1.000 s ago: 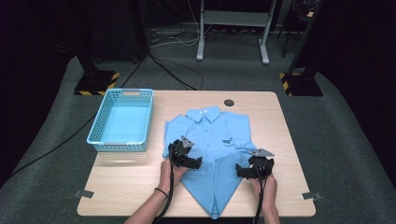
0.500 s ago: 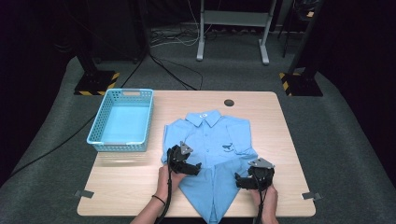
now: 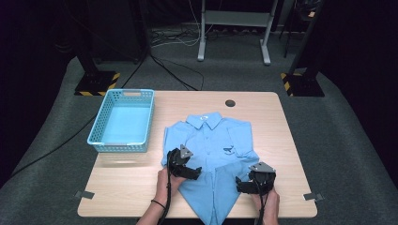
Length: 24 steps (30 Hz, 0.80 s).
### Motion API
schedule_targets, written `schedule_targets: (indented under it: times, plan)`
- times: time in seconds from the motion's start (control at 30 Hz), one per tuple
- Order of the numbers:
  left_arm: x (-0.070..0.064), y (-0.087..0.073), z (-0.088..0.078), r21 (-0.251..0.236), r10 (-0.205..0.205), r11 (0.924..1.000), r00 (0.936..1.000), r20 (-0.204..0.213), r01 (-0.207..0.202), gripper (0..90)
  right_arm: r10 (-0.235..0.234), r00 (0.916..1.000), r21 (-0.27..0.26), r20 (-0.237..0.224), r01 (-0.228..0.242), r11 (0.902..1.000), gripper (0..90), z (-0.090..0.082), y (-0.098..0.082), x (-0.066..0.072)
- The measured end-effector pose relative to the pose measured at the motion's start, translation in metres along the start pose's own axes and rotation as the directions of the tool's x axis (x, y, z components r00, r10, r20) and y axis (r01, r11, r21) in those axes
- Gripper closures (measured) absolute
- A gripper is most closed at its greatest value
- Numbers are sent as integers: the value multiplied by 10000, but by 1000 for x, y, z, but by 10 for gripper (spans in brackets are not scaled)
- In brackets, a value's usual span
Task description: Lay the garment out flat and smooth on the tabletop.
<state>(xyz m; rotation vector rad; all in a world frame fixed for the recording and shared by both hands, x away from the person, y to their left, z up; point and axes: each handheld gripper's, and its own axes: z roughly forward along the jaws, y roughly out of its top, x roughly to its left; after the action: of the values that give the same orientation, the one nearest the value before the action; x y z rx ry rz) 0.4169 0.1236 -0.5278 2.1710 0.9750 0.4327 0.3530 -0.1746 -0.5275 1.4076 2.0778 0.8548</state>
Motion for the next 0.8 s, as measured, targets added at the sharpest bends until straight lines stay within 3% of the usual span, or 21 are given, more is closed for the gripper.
schedule_targets:
  times: [0.1,0.27,0.53,0.57,0.63,0.8]
  plan:
    - [0,0,0,-1,-1,10000,10000,6,1,28,-47,10000,17,3,47,10000,0,2,3,-2]
    - [0,0,0,-1,-2,10000,10000,11,2,28,520,9984,-234,-220,-525,9983,0,10,15,-10]
    - [0,0,0,-9,-23,10000,10000,6,23,28,-313,9995,-95,-69,312,9995,55,30,51,-7]
    - [0,0,0,-7,-30,10000,10000,3,30,28,-495,9988,-203,21,495,9986,84,35,62,-7]
    - [0,0,0,-1,-22,10000,10000,2,22,28,-512,9987,-214,6,512,9985,103,38,66,-8]
    - [0,0,0,-24,-40,10000,10000,11,40,31,-199,9998,363,62,197,9991,276,60,79,-18]
